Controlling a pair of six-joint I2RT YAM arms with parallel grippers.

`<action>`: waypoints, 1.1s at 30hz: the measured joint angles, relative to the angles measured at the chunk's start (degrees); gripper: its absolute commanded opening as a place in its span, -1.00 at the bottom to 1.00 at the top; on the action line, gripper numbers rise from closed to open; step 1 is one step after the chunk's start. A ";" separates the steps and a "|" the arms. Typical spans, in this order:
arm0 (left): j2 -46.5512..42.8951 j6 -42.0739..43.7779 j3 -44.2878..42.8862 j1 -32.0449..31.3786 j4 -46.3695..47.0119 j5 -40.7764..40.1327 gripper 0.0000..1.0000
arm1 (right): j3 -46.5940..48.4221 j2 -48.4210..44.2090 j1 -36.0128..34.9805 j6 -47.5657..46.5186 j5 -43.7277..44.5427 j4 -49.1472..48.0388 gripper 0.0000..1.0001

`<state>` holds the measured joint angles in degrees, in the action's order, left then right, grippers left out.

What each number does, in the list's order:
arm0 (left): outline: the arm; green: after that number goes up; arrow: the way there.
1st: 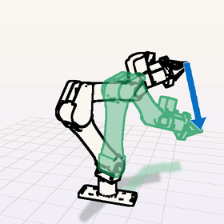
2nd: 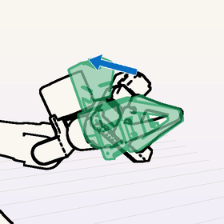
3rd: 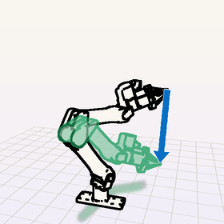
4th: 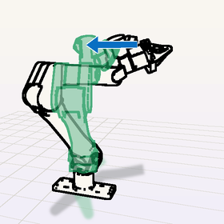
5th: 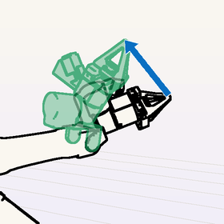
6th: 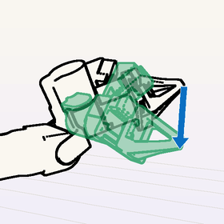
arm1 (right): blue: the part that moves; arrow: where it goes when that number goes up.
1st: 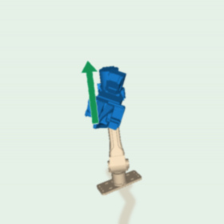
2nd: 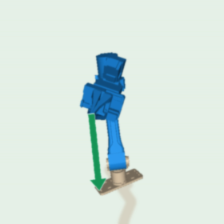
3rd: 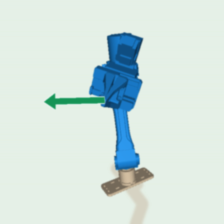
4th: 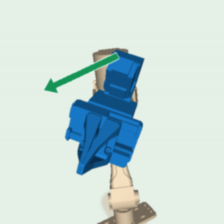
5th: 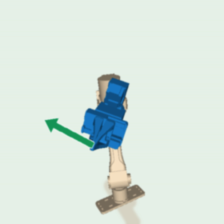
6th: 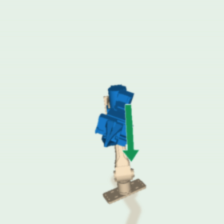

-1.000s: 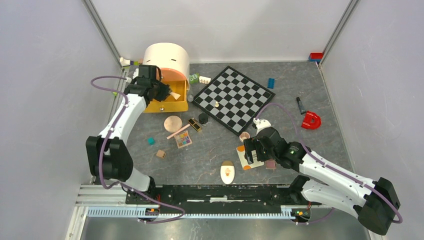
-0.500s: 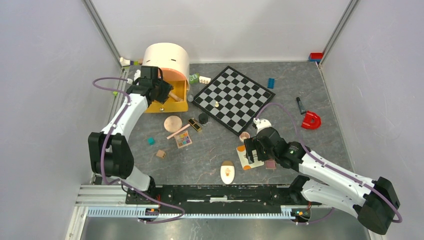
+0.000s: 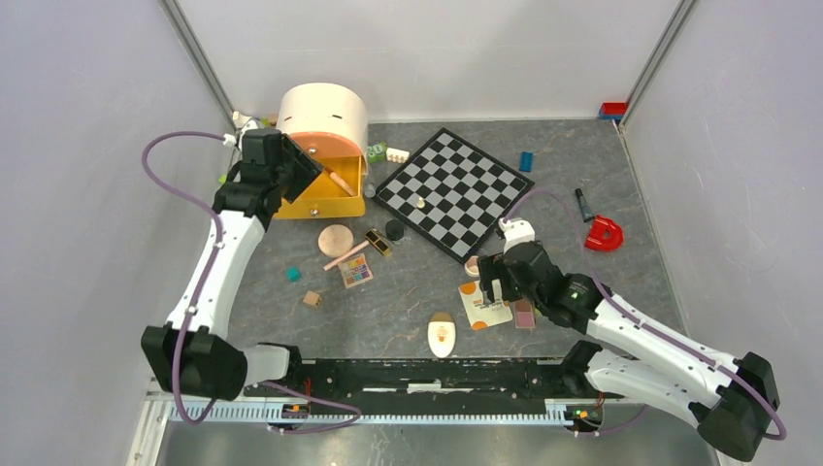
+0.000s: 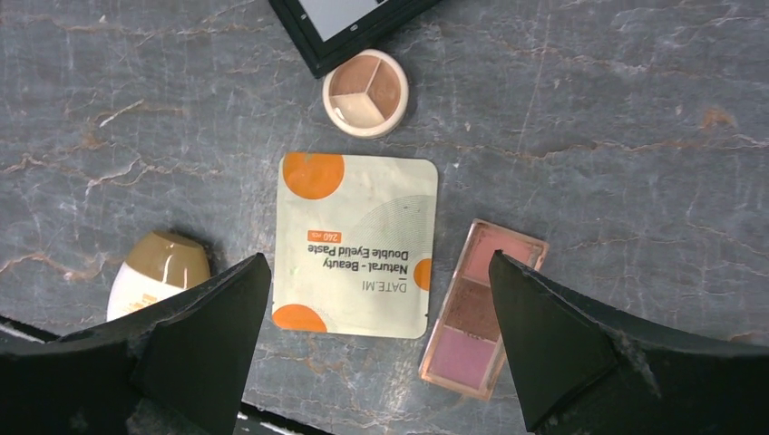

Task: Organize the makeup
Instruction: Place the makeup in the drawer.

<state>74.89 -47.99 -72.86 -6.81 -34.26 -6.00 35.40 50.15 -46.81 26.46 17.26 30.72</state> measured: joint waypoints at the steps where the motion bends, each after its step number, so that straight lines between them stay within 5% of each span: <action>1: -1.33 1.44 0.24 0.00 -0.07 0.09 0.24 | 0.00 0.09 0.00 -0.09 0.61 -0.28 0.96; 15: -5.60 18.10 8.61 0.00 -1.07 6.64 0.39 | -6.69 -1.03 0.00 -3.02 10.54 -12.70 0.96; 24: -19.41 22.86 12.44 0.00 0.70 12.61 0.41 | -7.91 -4.33 0.44 -4.72 17.64 -18.86 0.96; 33: -28.68 22.99 21.81 -0.02 -1.03 20.24 0.39 | -15.50 -5.92 13.81 -14.69 20.26 -32.83 0.96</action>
<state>46.22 -24.99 -51.05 -6.83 -35.29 14.24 19.90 44.23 -32.99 11.77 37.52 -2.11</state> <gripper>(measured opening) 0.703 0.979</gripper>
